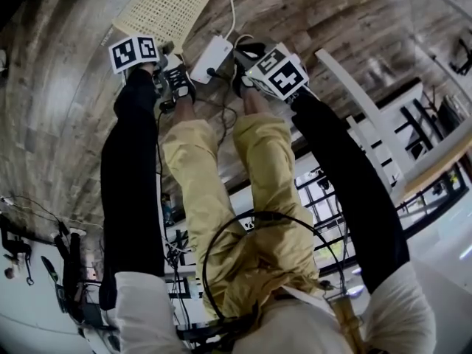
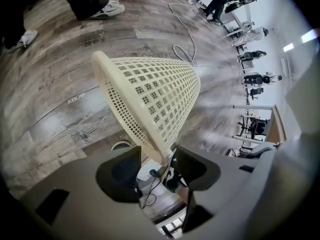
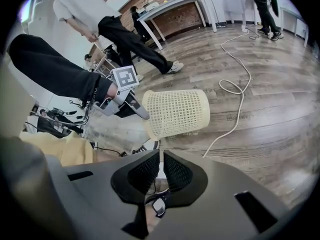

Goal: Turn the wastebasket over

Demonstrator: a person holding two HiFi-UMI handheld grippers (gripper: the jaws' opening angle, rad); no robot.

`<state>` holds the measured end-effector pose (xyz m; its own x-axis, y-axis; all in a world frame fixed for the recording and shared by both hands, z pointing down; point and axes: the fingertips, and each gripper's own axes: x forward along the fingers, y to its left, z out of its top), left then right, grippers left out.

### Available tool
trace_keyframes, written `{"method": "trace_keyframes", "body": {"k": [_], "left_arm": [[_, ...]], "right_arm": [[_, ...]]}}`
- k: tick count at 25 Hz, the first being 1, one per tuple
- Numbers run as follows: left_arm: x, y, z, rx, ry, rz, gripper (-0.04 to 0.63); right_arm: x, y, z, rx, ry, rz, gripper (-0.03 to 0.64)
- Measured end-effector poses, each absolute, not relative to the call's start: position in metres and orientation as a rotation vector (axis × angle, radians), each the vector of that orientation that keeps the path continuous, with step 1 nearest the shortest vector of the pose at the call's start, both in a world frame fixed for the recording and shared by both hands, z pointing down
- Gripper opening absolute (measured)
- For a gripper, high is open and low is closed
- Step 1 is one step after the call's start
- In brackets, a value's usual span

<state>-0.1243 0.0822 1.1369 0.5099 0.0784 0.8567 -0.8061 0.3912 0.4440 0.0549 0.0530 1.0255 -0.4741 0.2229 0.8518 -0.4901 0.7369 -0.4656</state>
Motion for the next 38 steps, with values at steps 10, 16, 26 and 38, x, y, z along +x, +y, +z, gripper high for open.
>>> {"method": "trace_keyframes", "body": {"k": [10, 16, 26, 38], "left_arm": [[-0.138, 0.126, 1.077, 1.052, -0.848, 0.826, 0.236], [-0.114, 0.119, 0.93, 1.36, -0.771, 0.933, 0.001], [-0.094, 0.021, 0.661, 1.682, -0.937, 0.625, 0.0], [-0.048, -0.01, 0.428, 2.013, -1.16, 0.285, 0.001]], "right_arm": [[0.04, 0.077, 0.971, 0.193, -1.903, 0.842, 0.026], [0.015, 0.065, 0.844, 0.258, -2.052, 0.775, 0.026], [-0.01, 0.0, 0.607, 0.465, -2.303, 0.641, 0.025], [0.004, -0.022, 0.378, 0.816, -2.578, 0.494, 0.025]]}}
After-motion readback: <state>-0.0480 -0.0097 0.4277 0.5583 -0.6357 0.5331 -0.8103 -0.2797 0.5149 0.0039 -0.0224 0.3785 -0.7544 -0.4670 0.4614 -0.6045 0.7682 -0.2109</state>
